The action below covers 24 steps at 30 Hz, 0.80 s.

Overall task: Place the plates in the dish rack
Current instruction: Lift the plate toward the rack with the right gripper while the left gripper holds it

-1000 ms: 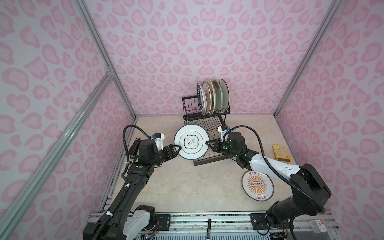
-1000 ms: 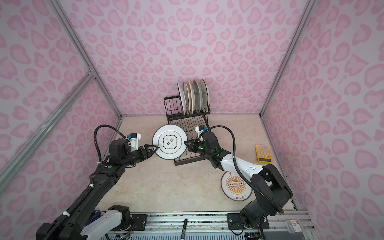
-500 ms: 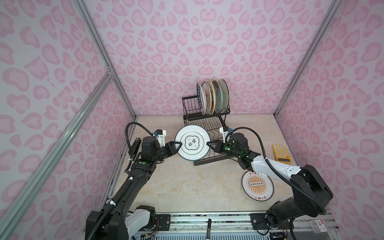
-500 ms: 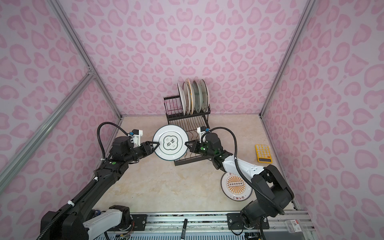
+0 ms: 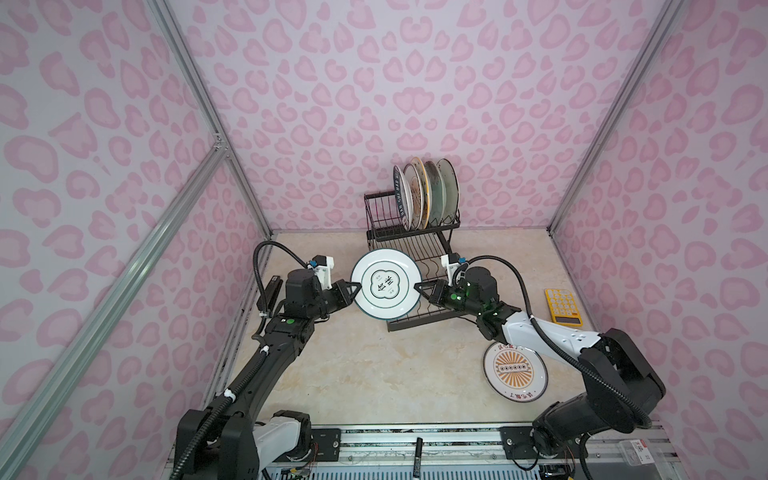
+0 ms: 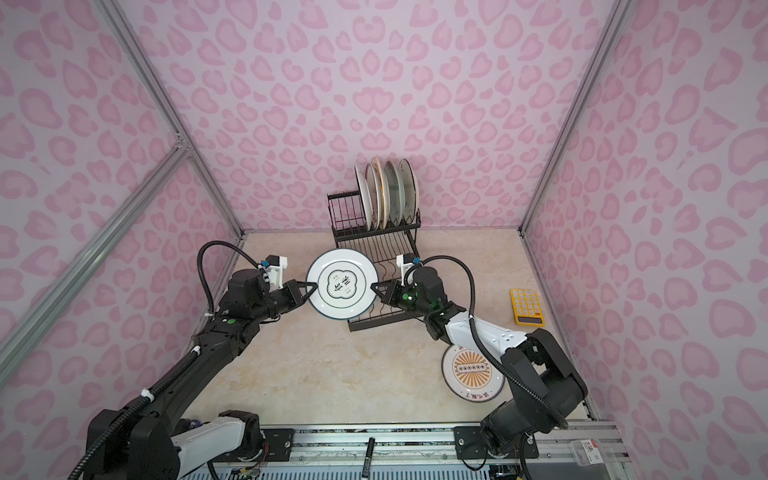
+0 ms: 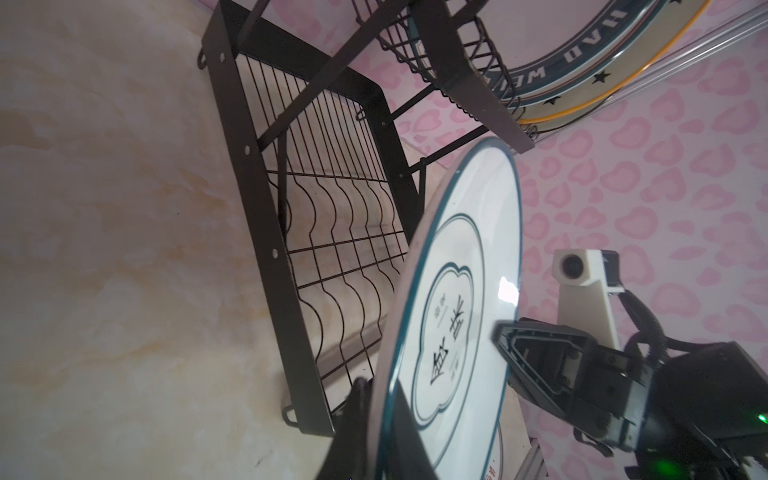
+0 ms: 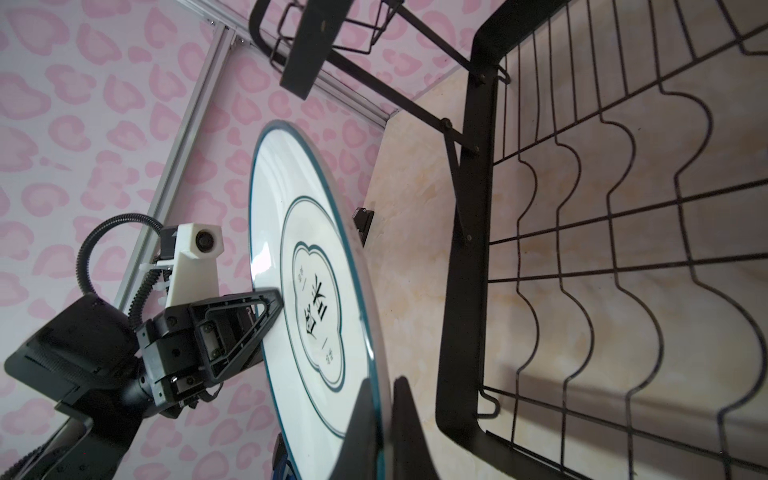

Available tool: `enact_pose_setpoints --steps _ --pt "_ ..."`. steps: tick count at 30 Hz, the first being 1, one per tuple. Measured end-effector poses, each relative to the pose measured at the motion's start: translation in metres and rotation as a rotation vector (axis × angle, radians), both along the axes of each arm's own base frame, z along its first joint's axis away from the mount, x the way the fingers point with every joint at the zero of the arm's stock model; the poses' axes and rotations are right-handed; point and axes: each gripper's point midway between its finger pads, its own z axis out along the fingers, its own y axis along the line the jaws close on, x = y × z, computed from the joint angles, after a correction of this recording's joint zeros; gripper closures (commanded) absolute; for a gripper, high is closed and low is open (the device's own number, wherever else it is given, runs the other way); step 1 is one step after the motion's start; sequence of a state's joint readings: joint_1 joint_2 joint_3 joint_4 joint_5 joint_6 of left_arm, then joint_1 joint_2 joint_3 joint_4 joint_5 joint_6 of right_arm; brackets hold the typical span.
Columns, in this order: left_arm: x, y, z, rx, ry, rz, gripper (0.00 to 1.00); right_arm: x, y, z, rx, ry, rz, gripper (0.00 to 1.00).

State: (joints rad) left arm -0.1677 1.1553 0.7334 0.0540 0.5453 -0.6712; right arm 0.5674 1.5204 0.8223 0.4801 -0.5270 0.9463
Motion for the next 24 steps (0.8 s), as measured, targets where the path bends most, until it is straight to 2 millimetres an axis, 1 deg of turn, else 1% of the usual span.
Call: enact_pose_setpoints --steps 5,10,15,24 --pt "0.0 -0.001 0.001 -0.003 -0.001 -0.005 0.97 0.0 -0.001 -0.001 0.009 0.005 -0.01 1.0" --pt "0.0 -0.001 0.001 -0.005 0.001 -0.002 0.97 0.0 -0.001 -0.001 0.037 0.011 -0.016 0.85" --pt "0.001 0.0 0.001 -0.006 0.001 0.005 0.97 0.001 0.004 0.003 0.076 0.002 -0.014 0.78" --pt "0.001 0.001 0.003 -0.006 -0.004 0.009 0.97 -0.002 0.021 -0.003 0.114 0.021 0.012 0.74"
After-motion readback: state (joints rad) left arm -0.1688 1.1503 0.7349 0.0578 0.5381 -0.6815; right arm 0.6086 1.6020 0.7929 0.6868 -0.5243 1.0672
